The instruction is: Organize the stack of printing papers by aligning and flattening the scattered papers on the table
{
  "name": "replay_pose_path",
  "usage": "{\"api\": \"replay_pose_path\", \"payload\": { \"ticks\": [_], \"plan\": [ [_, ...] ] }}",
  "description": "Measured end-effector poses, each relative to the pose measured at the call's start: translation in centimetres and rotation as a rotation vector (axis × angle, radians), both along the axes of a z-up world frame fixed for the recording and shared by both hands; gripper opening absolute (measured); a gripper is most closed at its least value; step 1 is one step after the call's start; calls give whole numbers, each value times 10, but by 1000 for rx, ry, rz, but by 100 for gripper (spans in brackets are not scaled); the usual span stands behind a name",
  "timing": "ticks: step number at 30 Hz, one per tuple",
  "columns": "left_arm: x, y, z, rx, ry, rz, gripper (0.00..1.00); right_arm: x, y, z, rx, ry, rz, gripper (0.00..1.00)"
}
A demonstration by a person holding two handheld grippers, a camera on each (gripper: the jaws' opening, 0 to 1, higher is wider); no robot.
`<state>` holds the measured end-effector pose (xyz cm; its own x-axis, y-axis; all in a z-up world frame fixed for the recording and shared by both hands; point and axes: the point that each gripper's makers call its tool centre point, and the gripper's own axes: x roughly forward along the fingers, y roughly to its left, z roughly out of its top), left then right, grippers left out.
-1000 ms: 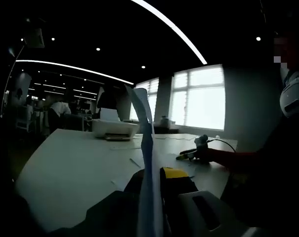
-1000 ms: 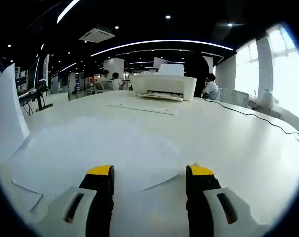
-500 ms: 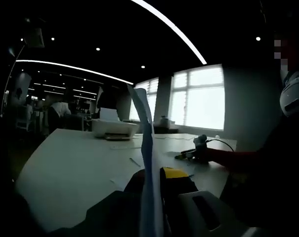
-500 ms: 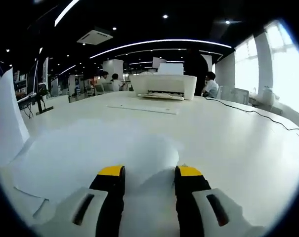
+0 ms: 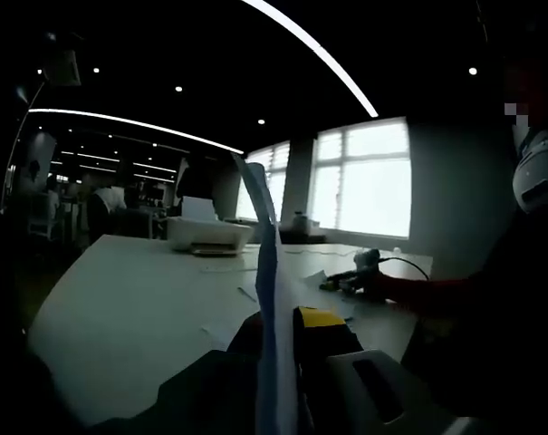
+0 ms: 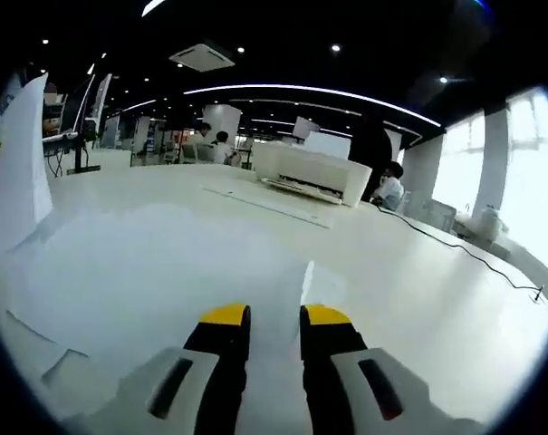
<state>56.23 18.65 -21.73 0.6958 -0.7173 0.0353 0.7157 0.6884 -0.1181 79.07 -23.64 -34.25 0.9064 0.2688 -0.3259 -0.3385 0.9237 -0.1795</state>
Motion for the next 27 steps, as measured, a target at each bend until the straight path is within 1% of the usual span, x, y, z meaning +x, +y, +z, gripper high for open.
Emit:
{"api": "replay_pose_path", "payload": {
  "ticks": [7,9,10,12,19,27],
  "plan": [
    [-3,0,-1,-2,2,3,6,0,-10,-2,46,37,-46,11],
    [-3,0,-1,-2,5,4,6,0,-11,-3,51,42,-53,6],
    [-3,0,-2,-2,6,4,6,0,-12,-3,48,47,-60,1],
    [-4,0,-2,-1,5,3,6,0,-13,-3,53,50,-61,0],
    [-4,2,-1,-6,4,6,6,-3,-11,4,55,9,-49,0],
    [-3,6,-2,-12,6,13,6,-3,-14,17,100,-51,-52,0]
  ]
}}
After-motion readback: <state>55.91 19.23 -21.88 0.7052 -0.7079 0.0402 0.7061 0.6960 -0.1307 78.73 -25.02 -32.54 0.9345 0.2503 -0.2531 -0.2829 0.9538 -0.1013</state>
